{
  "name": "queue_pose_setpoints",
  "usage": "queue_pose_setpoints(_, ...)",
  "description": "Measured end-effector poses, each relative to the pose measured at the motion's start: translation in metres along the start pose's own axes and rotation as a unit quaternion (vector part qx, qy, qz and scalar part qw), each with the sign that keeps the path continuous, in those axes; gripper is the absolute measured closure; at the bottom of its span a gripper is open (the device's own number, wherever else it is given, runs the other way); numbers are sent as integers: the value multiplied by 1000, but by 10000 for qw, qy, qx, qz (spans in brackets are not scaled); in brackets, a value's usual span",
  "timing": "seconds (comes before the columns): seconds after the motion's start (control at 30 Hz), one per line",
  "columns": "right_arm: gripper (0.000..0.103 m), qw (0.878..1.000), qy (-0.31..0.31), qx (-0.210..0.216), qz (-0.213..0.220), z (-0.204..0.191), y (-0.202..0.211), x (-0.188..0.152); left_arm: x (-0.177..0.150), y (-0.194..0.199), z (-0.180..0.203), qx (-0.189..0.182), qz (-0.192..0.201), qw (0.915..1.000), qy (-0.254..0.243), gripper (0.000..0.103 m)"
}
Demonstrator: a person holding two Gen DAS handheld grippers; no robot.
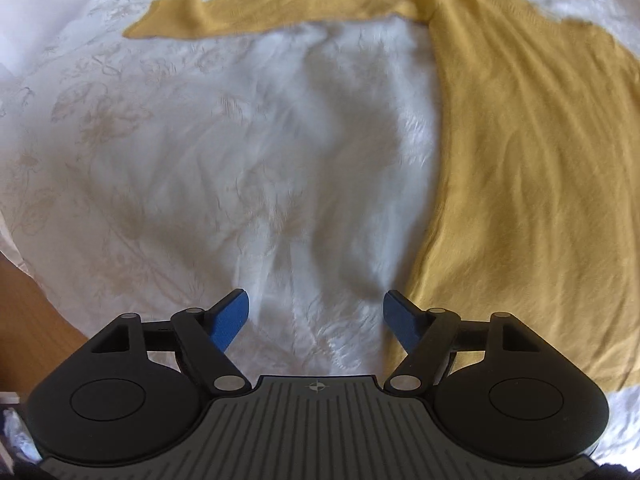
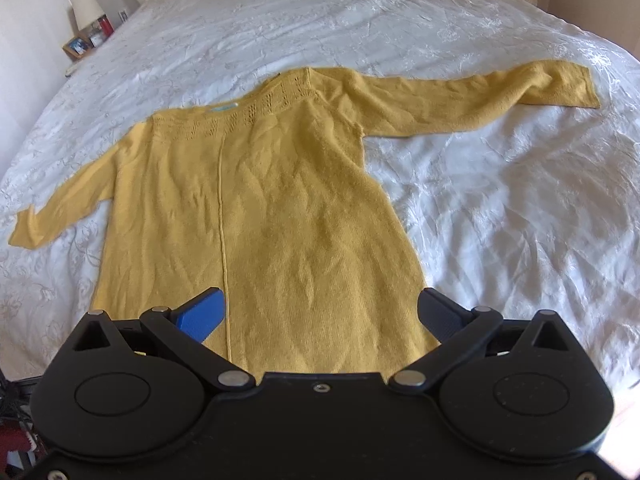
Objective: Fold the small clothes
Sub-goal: 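Move both tools over the spread yellow sweater, then move the right tool toward the cuff of the sleeve beside it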
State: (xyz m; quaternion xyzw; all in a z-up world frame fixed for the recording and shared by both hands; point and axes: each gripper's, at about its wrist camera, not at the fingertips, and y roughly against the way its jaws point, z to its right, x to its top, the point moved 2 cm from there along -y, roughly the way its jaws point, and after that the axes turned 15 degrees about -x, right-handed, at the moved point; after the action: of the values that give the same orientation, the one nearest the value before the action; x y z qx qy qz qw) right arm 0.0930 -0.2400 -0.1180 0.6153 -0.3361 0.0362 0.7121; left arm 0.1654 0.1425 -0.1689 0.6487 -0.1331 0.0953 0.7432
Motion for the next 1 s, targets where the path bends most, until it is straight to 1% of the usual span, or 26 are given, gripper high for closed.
queue_pose_setpoints(0.1, 1, 9996, -3, 83, 258, 6, -10, 12, 14, 16, 18, -167, 307, 9993, -130, 30)
queue_pose_setpoints(0.13, 4, 9996, 44, 91, 277, 8, -15, 16, 19, 19, 29, -239, 386, 9987, -211, 30)
queue_pose_setpoints(0.17, 14, 9996, 113, 98, 260, 9, -21, 22, 23, 20, 40, -321, 443, 9981, -286, 30)
queue_pose_setpoints(0.2, 21, 9994, 202, 179, 199, 11, -29, 28, 29, 17, 51, -430, 501, 9972, -352, 30)
queue_pose_setpoints(0.23, 34, 9992, 258, 278, 118, 12, -37, 33, 33, 14, 62, -521, 541, 9964, -404, 30)
queue_pose_setpoints(0.27, 42, 9989, 283, 372, 11, 14, -46, 39, 37, 10, 73, -573, 544, 9958, -454, 30)
queue_pose_setpoints(0.3, 44, 9985, 278, 459, -73, 16, -54, 45, 40, 6, 84, -599, 515, 9956, -499, 30)
queue_pose_setpoints(0.43, 45, 9981, 329, 516, -69, 24, -81, 70, 47, -18, 125, -732, 410, 9943, -661, 29)
queue_pose_setpoints(0.53, 45, 9977, 254, 613, -149, 31, -105, 89, 48, -42, 147, -796, 164, 9942, -707, 29)
queue_pose_setpoints(0.63, 44, 9971, 91, 710, -268, 38, -134, 106, 47, -61, 157, -882, -129, 9941, -621, 28)
queue_pose_setpoints(0.7, 44, 9951, -74, 884, -432, 42, -156, 115, 43, -71, 162, -822, -226, 9945, -602, 21)
queue_pose_setpoints(0.77, 44, 9927, -231, 1015, -612, 45, -174, 122, 40, -81, 165, -765, -339, 9947, -605, 7)
queue_pose_setpoints(0.83, 44, 9901, -336, 1124, -776, 46, -189, 125, 39, -89, 164, -745, -458, 9945, -579, 0)
queue_pose_setpoints(1.0, 43, 9813, -407, 1478, -1162, 42, -213, 124, 44, -104, 161, -719, -699, 9938, -490, 0)
